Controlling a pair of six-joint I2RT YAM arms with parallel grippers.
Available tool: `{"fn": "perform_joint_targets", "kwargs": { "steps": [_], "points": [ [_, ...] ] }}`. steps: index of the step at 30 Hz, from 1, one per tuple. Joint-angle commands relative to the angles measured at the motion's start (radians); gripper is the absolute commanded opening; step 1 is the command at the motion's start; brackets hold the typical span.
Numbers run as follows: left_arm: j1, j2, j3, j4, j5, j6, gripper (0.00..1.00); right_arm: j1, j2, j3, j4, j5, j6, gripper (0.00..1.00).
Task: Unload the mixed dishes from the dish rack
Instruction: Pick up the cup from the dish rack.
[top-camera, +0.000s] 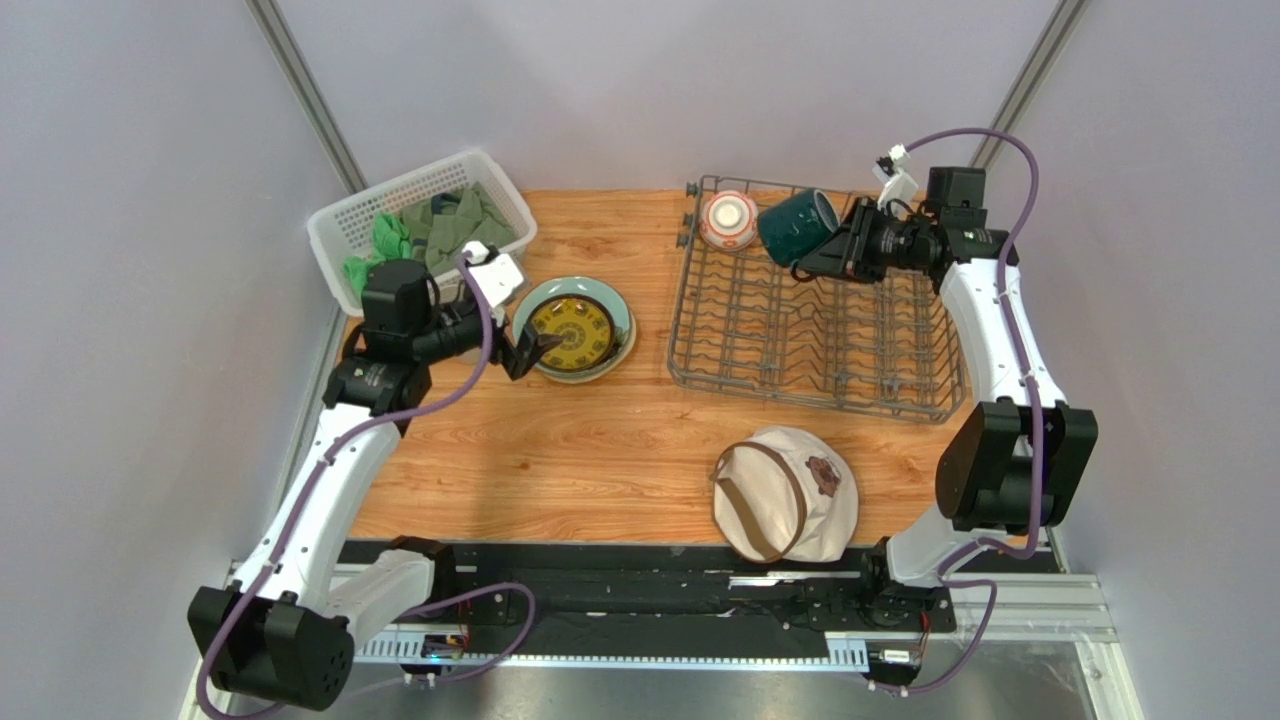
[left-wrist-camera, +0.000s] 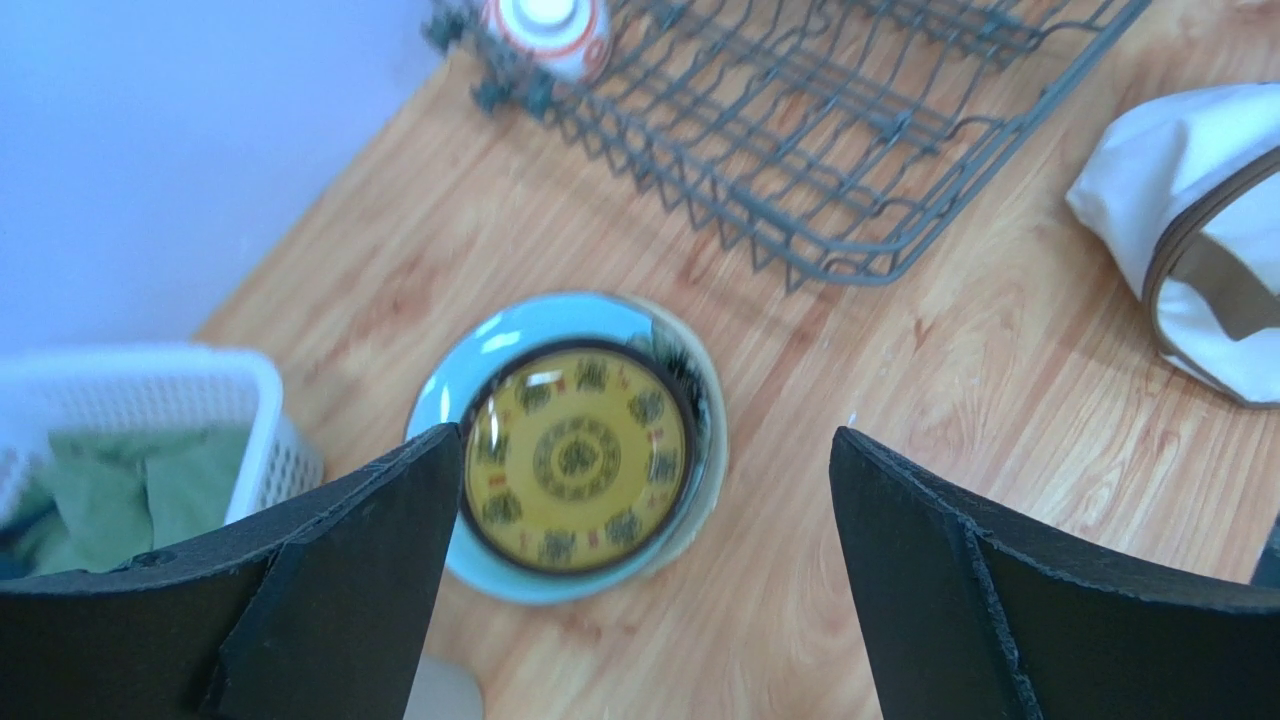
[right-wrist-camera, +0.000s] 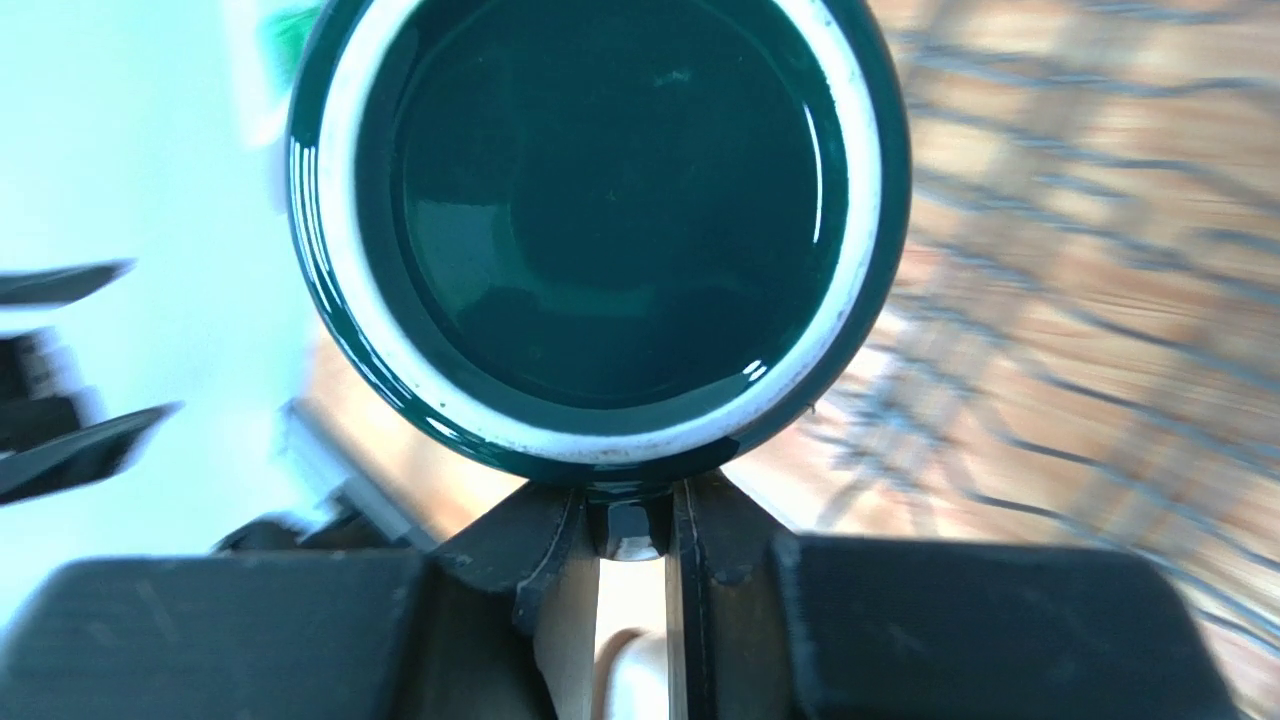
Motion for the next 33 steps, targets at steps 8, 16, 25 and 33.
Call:
{"fn": "perform_joint_targets", "kwargs": {
  "steps": [8, 16, 25, 33],
  "points": [
    [-0.168, 0.027, -0.082, 0.478, -0.021, -0.095, 0.98, 0.066, -0.034, -0.048, 0.183, -0.470, 0.109, 0.00],
    [-0.276, 0.080, -0.085, 0.656, -0.093, -0.091, 0.98, 0.185, -0.021, -0.098, 0.226, -0.602, 0.110, 0.00],
    [-0.348, 0.159, -0.113, 0.841, -0.122, -0.106, 0.98, 0.257, -0.001, -0.093, 0.199, -0.681, 0.075, 0.00],
    [-0.379, 0.201, -0.115, 0.889, -0.175, -0.098, 0.95, 0.308, 0.031, -0.093, 0.159, -0.729, 0.031, 0.00]
  ]
}}
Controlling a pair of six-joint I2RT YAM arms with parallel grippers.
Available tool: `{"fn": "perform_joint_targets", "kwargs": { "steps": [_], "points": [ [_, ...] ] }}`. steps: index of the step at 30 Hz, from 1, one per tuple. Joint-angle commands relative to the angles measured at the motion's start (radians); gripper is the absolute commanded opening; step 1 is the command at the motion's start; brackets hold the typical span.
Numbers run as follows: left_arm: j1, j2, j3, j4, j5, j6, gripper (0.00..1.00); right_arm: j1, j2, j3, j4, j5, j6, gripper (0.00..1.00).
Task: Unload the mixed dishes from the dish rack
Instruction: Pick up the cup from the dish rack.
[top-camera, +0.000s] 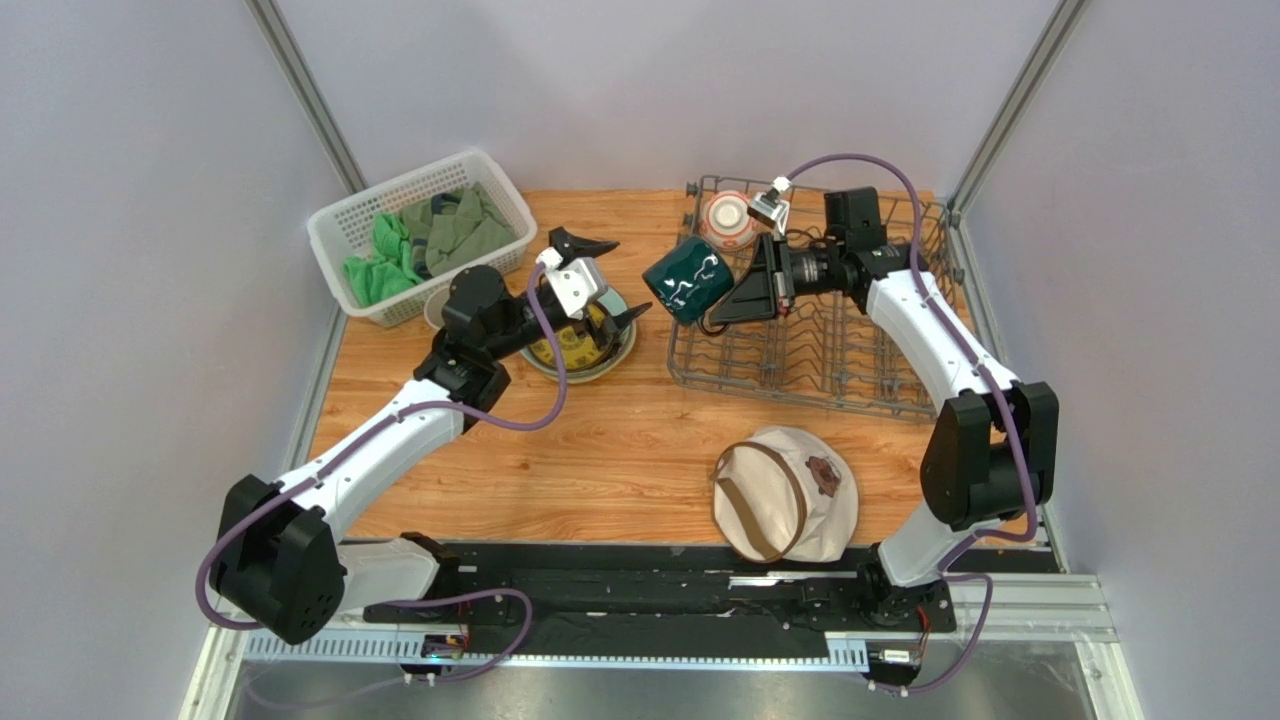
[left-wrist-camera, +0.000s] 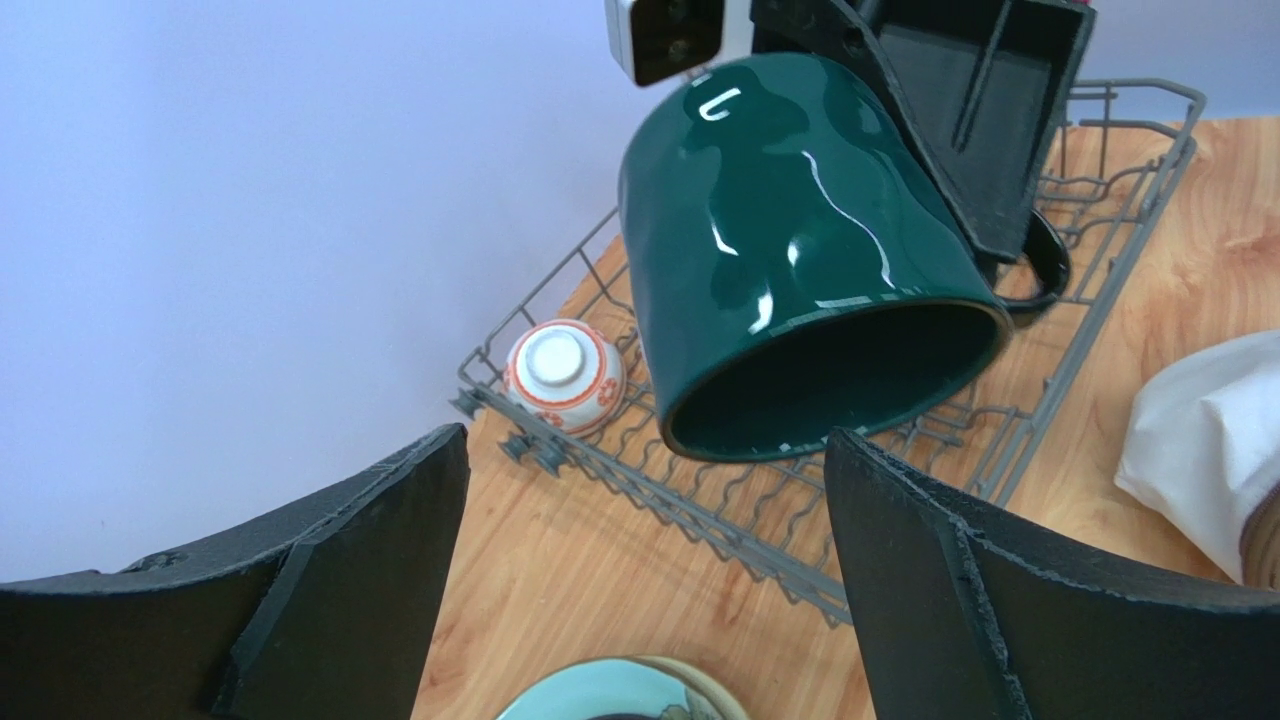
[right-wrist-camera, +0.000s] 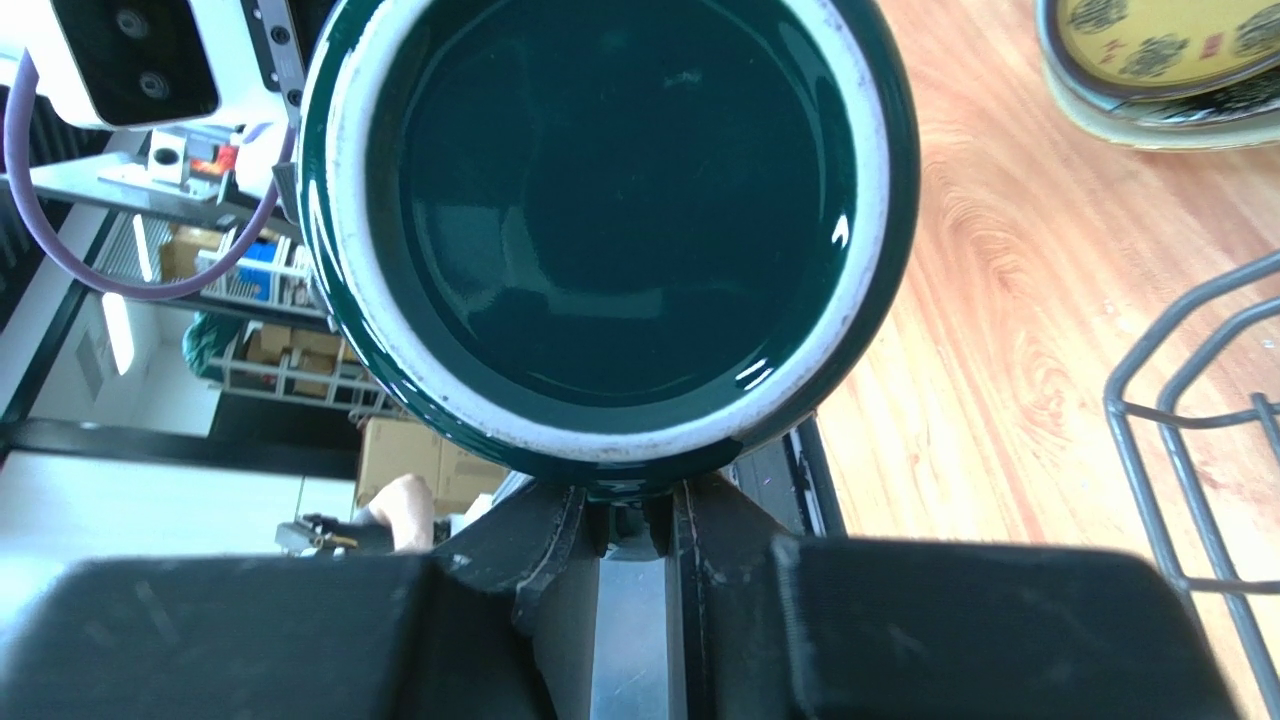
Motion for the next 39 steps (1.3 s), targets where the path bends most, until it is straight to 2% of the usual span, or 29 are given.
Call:
{"fn": "perform_joint_targets", "kwargs": {
  "steps": [1, 8, 14, 17, 18, 21, 23, 27, 29, 32, 33, 35, 36, 38, 39],
  "points": [
    [-0.016, 0.021, 0.002, 0.098, -0.020, -0.010, 0.94, 0.030, 0.004, 0.018, 0.013, -0.108, -0.048, 0.00],
    [-0.025, 0.046, 0.025, 0.098, -0.045, -0.046, 0.86, 0.071, 0.005, 0.018, -0.024, -0.120, -0.086, 0.00],
    [-0.034, 0.058, 0.031, 0.089, -0.051, -0.079, 0.70, 0.102, -0.004, 0.011, -0.035, -0.118, -0.109, 0.00],
    [-0.039, 0.060, 0.032, 0.086, -0.045, -0.096, 0.54, 0.108, -0.004, 0.009, -0.038, -0.117, -0.112, 0.00],
    [-0.040, 0.058, 0.031, 0.083, -0.043, -0.099, 0.44, 0.108, -0.004, 0.008, -0.041, -0.117, -0.117, 0.00],
    [-0.042, 0.055, 0.031, 0.079, -0.042, -0.110, 0.27, 0.113, -0.005, 0.006, -0.046, -0.117, -0.126, 0.00],
    [-0.042, 0.055, 0.035, 0.075, -0.037, -0.121, 0.21, 0.116, -0.005, 0.003, -0.046, -0.115, -0.131, 0.01],
    [-0.043, 0.060, 0.043, 0.072, -0.039, -0.141, 0.00, 0.124, -0.007, 0.000, -0.060, -0.108, -0.143, 0.06],
    [-0.043, 0.058, 0.048, 0.071, -0.042, -0.153, 0.00, 0.130, -0.007, -0.003, -0.066, -0.105, -0.152, 0.08],
    [-0.043, 0.052, 0.052, 0.060, -0.048, -0.159, 0.00, 0.130, -0.008, -0.006, -0.072, -0.097, -0.163, 0.22],
    [-0.043, 0.049, 0.051, 0.049, -0.057, -0.159, 0.00, 0.131, -0.010, -0.008, -0.075, -0.092, -0.166, 0.33],
    [-0.043, 0.038, 0.046, 0.042, -0.072, -0.146, 0.00, 0.130, -0.015, -0.008, -0.075, -0.086, -0.166, 0.43],
    [-0.043, 0.035, 0.045, 0.034, -0.095, -0.141, 0.00, 0.130, -0.015, -0.006, -0.076, -0.080, -0.166, 0.53],
    [-0.042, 0.020, 0.029, 0.032, -0.118, -0.118, 0.00, 0.130, -0.018, -0.006, -0.078, -0.074, -0.166, 0.63],
    [-0.042, 0.014, 0.020, 0.039, -0.141, -0.112, 0.00, 0.130, -0.019, -0.006, -0.081, -0.068, -0.166, 0.75]
  ]
}}
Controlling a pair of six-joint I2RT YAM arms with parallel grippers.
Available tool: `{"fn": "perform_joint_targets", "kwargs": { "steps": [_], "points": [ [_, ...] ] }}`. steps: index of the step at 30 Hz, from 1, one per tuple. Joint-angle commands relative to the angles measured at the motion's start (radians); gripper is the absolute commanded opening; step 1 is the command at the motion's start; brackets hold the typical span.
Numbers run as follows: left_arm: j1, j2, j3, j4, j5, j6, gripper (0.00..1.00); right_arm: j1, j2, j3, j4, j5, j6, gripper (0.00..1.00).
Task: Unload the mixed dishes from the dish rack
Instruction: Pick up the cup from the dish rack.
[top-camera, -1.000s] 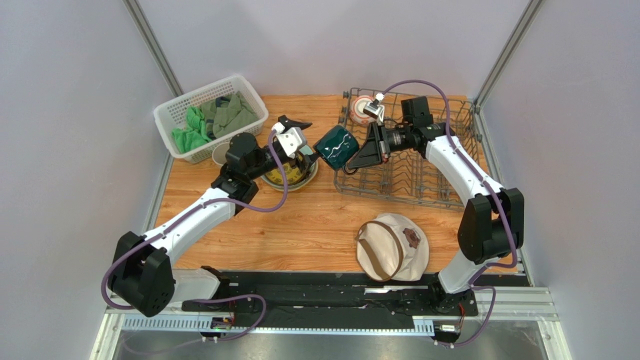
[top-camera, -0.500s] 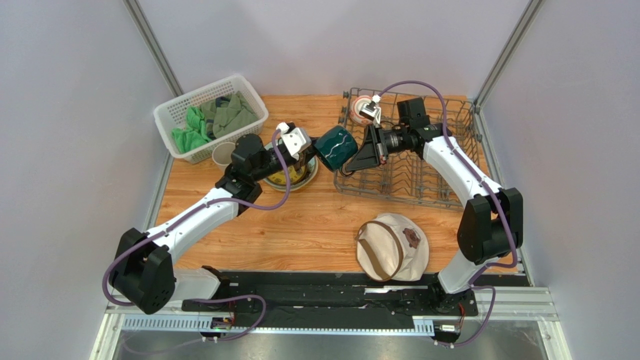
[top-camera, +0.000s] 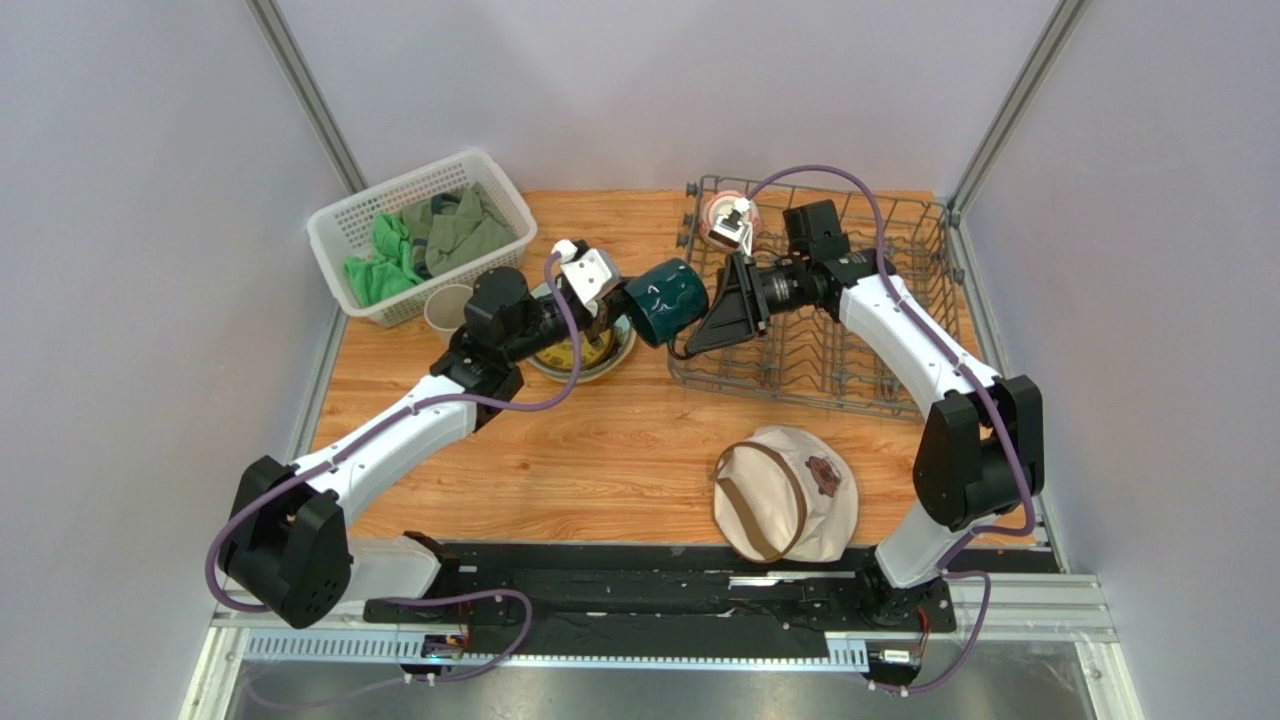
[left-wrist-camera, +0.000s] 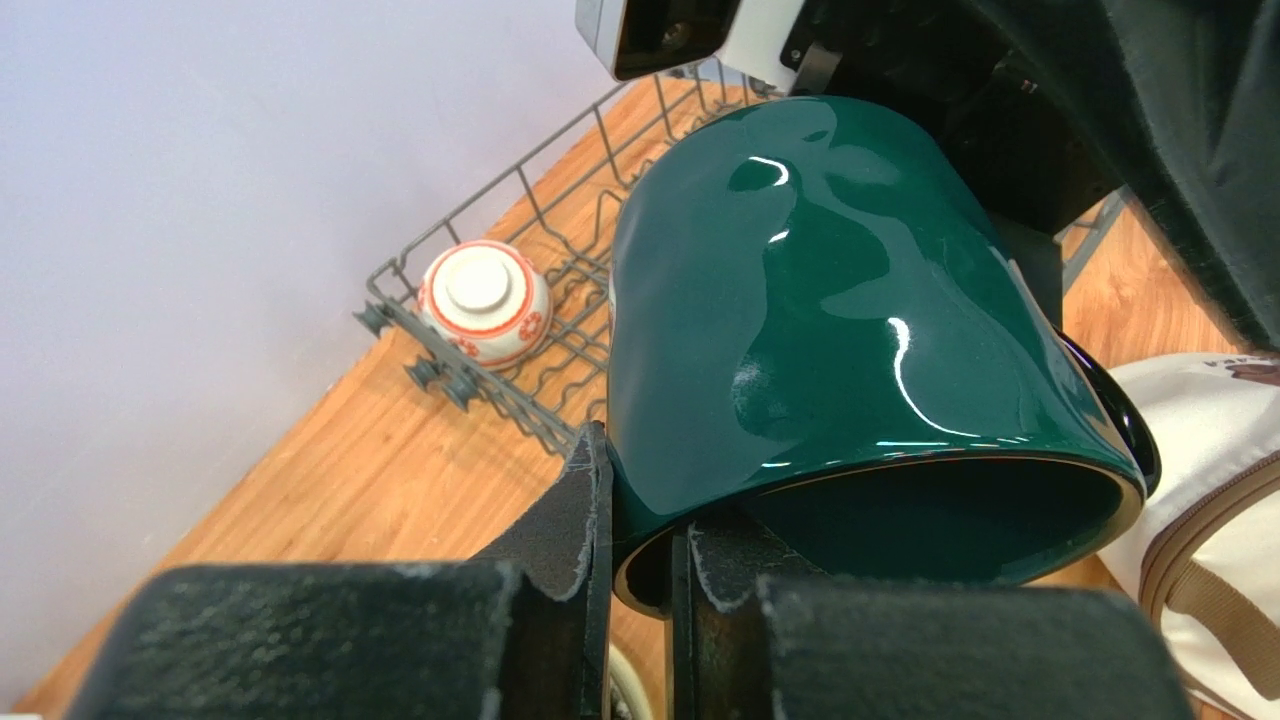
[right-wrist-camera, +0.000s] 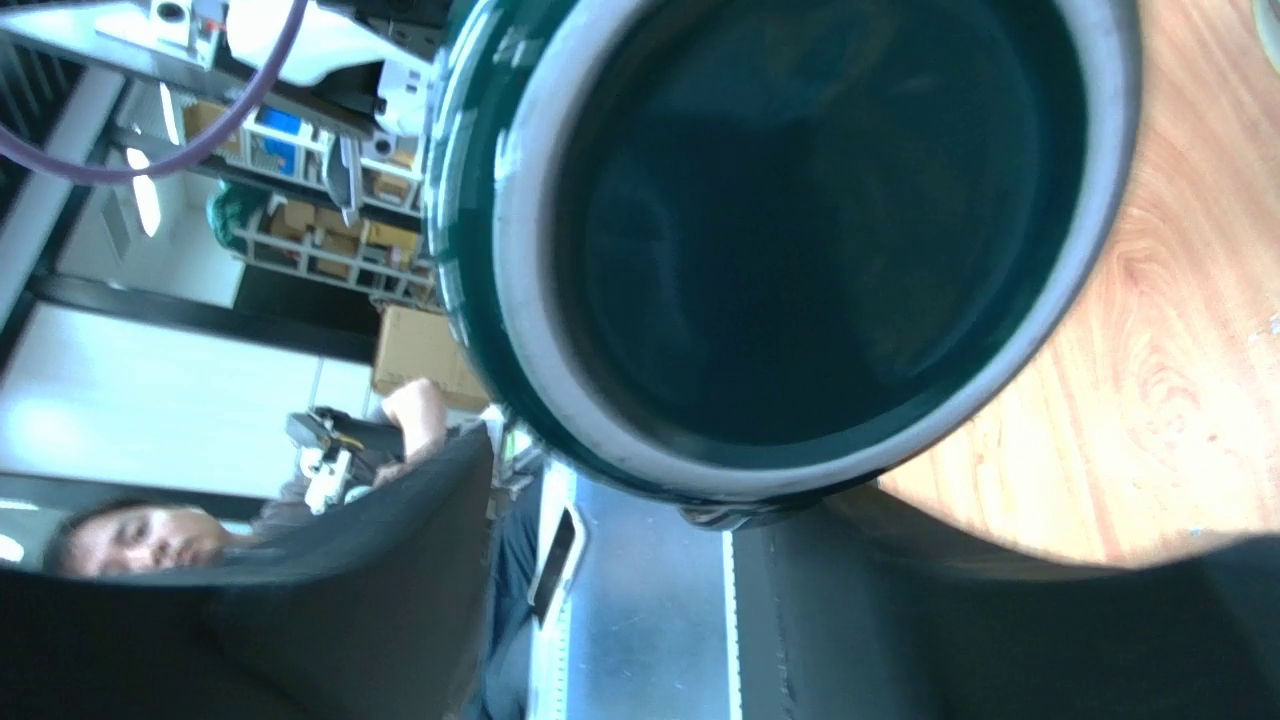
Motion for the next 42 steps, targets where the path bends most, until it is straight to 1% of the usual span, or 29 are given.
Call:
{"fn": "perform_joint_targets", "kwargs": {
  "steps": [1, 3, 7, 10, 13, 14, 16, 17, 19, 20, 22, 23, 25, 26, 27, 28, 29, 31, 32, 33, 40, 42],
  "points": [
    [0.002, -0.058, 0.003, 0.063, -0.063, 0.040, 0.00, 0.007, -0.041, 0.000, 0.003, -0.019, -0.031, 0.78],
    [0.002, -0.078, -0.013, 0.061, -0.074, 0.057, 0.00, 0.006, -0.044, 0.000, 0.001, -0.014, -0.032, 0.83],
    [0.002, -0.123, -0.040, 0.026, -0.088, 0.092, 0.00, 0.006, -0.046, -0.004, -0.001, -0.002, -0.041, 0.85],
    [0.003, -0.152, -0.029, -0.040, -0.111, 0.132, 0.00, 0.004, -0.044, 0.000, -0.008, 0.015, -0.054, 0.85],
    [0.008, -0.174, 0.015, -0.164, -0.148, 0.187, 0.00, 0.003, -0.042, 0.010, -0.034, 0.050, -0.086, 0.86],
    [0.017, -0.177, 0.034, -0.257, -0.163, 0.201, 0.00, 0.000, -0.044, 0.016, -0.051, 0.070, -0.094, 0.86],
    [0.034, -0.175, 0.098, -0.359, -0.163, 0.233, 0.00, 0.003, -0.044, 0.023, -0.063, 0.089, -0.110, 0.86],
    [0.058, -0.174, 0.117, -0.462, -0.154, 0.239, 0.00, 0.001, -0.044, 0.024, -0.071, 0.101, -0.115, 0.86],
    [0.083, -0.171, 0.172, -0.561, -0.152, 0.276, 0.00, 0.001, -0.044, 0.030, -0.079, 0.107, -0.124, 0.86],
    [0.103, -0.172, 0.187, -0.657, -0.158, 0.293, 0.00, 0.001, -0.044, 0.030, -0.080, 0.113, -0.127, 0.86],
    [0.124, -0.175, 0.226, -0.751, -0.165, 0.350, 0.00, 0.003, -0.042, 0.033, -0.085, 0.118, -0.127, 0.86],
    [0.152, -0.178, 0.236, -0.835, -0.158, 0.366, 0.00, 0.000, -0.039, 0.033, -0.085, 0.120, -0.127, 0.86],
    [0.195, -0.189, 0.269, -0.920, -0.152, 0.415, 0.00, 0.001, -0.036, 0.039, -0.090, 0.121, -0.129, 0.86],
    [0.207, -0.183, 0.287, -1.027, -0.152, 0.443, 0.00, 0.001, -0.033, 0.042, -0.093, 0.123, -0.130, 0.86],
    [0.221, -0.169, 0.322, -1.083, -0.146, 0.503, 0.00, 0.001, -0.032, 0.044, -0.093, 0.124, -0.134, 0.86],
    [0.249, -0.160, 0.341, -1.138, -0.146, 0.527, 0.00, 0.003, -0.030, 0.049, -0.094, 0.124, -0.134, 0.86],
    [0.269, -0.142, 0.357, -1.231, -0.140, 0.544, 0.00, 0.001, -0.027, 0.050, -0.100, 0.127, -0.138, 0.86],
    [0.324, -0.128, 0.400, -1.318, -0.117, 0.595, 0.00, 0.003, -0.023, 0.056, -0.106, 0.127, -0.141, 0.86],
    [0.338, -0.120, 0.408, -1.374, -0.122, 0.604, 0.00, 0.003, -0.021, 0.059, -0.112, 0.129, -0.144, 0.86],
    [0.347, -0.117, 0.416, -1.397, -0.132, 0.633, 0.00, 0.003, -0.019, 0.059, -0.113, 0.129, -0.146, 0.86],
    [0.436, -0.069, 0.402, -1.609, -0.247, 0.790, 0.00, 0.001, -0.027, 0.056, -0.117, 0.132, -0.150, 0.85],
    [0.462, -0.034, 0.396, -1.637, -0.283, 0.833, 0.00, 0.003, -0.027, 0.056, -0.117, 0.130, -0.149, 0.85]
  ]
}}
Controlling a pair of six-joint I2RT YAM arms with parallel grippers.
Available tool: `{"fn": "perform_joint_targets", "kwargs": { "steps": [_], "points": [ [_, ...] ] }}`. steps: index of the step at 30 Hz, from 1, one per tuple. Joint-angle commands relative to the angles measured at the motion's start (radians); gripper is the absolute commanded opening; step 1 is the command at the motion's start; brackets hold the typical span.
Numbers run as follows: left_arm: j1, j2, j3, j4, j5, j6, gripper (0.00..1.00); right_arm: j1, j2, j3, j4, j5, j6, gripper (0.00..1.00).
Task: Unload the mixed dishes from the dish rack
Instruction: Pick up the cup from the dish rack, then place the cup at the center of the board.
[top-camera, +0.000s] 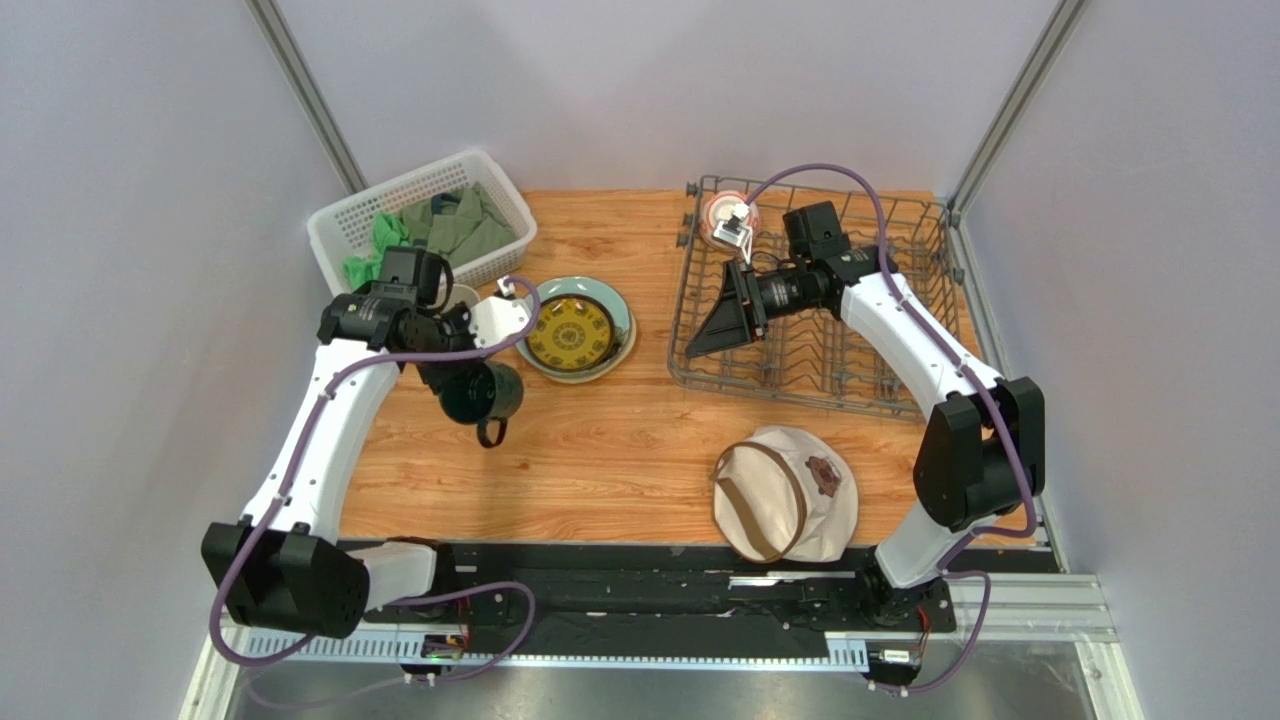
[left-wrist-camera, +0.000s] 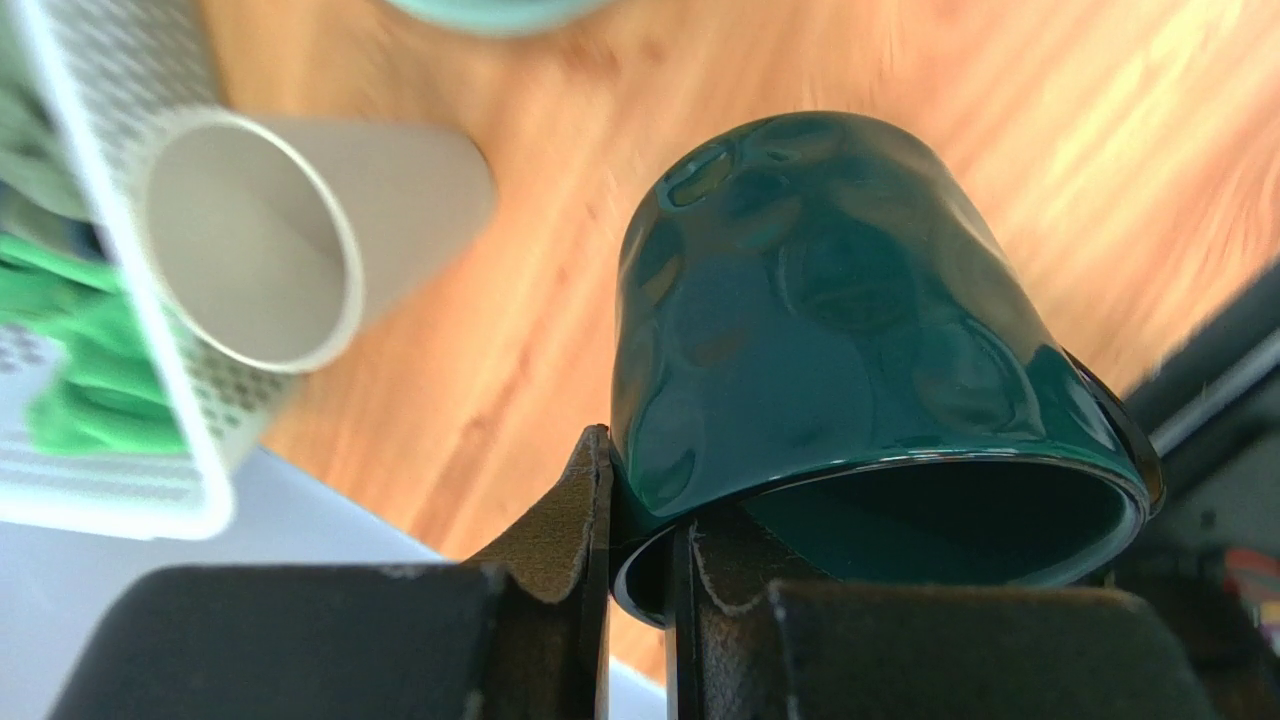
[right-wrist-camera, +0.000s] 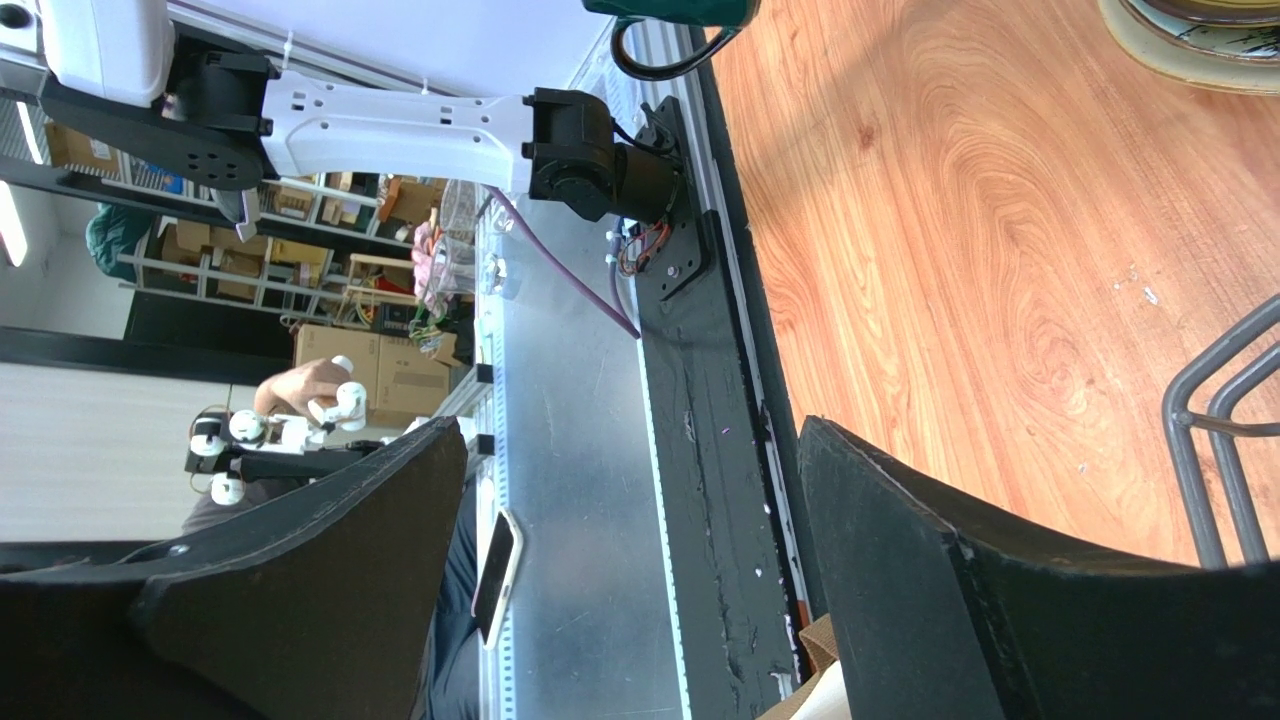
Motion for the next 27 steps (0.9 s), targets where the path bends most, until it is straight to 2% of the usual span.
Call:
{"fn": "perform_joint_targets", "kwargs": {
  "steps": [1, 9, 27],
  "points": [
    [0.076, 0.053, 0.028, -0.139, -0.065, 0.141, 0.00, 0.004, -0.025, 0.038, 0.001, -0.002, -0.023, 0.85],
    [0.196, 0.199, 0.051, -0.167, -0.106, 0.203, 0.00, 0.004, -0.033, 0.036, 0.001, -0.002, -0.023, 0.85],
    [0.234, 0.456, 0.116, -0.092, -0.157, 0.157, 0.00, 0.004, -0.044, 0.024, -0.002, 0.004, -0.033, 0.85]
  ]
}}
